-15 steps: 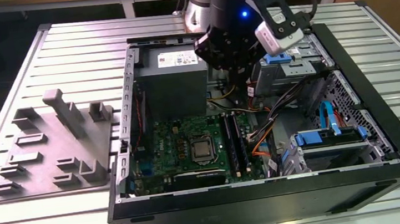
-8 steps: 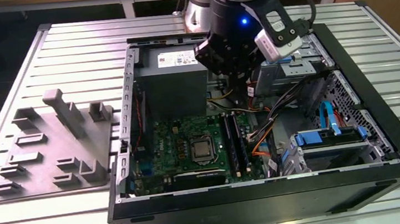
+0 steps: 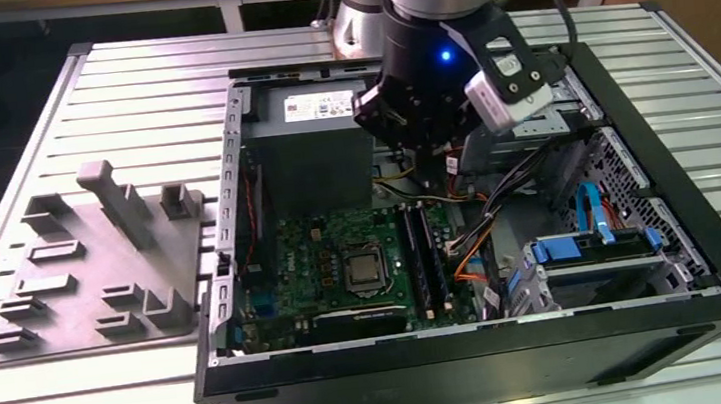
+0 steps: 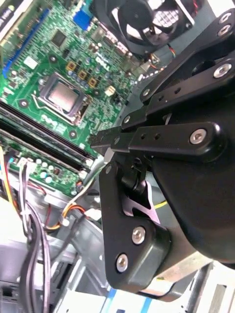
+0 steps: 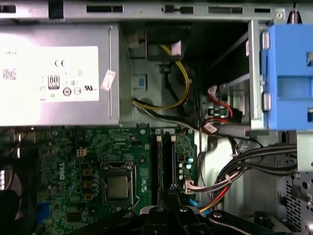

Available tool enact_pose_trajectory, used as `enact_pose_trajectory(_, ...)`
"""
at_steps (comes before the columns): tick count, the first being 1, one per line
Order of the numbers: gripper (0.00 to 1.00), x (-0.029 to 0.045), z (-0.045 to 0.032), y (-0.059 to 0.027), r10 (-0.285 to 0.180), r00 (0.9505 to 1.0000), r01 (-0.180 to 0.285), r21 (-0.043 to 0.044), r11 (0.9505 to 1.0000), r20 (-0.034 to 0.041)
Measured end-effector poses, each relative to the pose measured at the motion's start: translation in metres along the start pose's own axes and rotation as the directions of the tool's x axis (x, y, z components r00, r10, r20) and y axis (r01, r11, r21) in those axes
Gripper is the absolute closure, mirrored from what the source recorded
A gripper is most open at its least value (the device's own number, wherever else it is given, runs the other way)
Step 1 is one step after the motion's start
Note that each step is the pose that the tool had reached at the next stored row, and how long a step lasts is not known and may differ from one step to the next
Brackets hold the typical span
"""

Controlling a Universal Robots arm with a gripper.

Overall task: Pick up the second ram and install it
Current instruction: 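Press down the second ram until it locks into place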

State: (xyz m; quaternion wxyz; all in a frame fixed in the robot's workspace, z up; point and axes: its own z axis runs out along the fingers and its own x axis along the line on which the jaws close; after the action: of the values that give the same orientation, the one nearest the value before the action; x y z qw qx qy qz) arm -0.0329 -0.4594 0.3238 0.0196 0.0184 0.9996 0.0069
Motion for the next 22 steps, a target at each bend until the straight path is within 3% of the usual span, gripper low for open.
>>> enact_pose_trajectory(12, 0.90, -0.0005, 0.0112, -0.0241, 0.000, 1.0000, 0.000, 0.0000, 1.0000, -0.0013)
enact_pose_trajectory(22, 0.90, -0.0007, 0.0282, -0.0347, 0.000, 1.0000, 0.000, 0.0002, 1.0000, -0.0032)
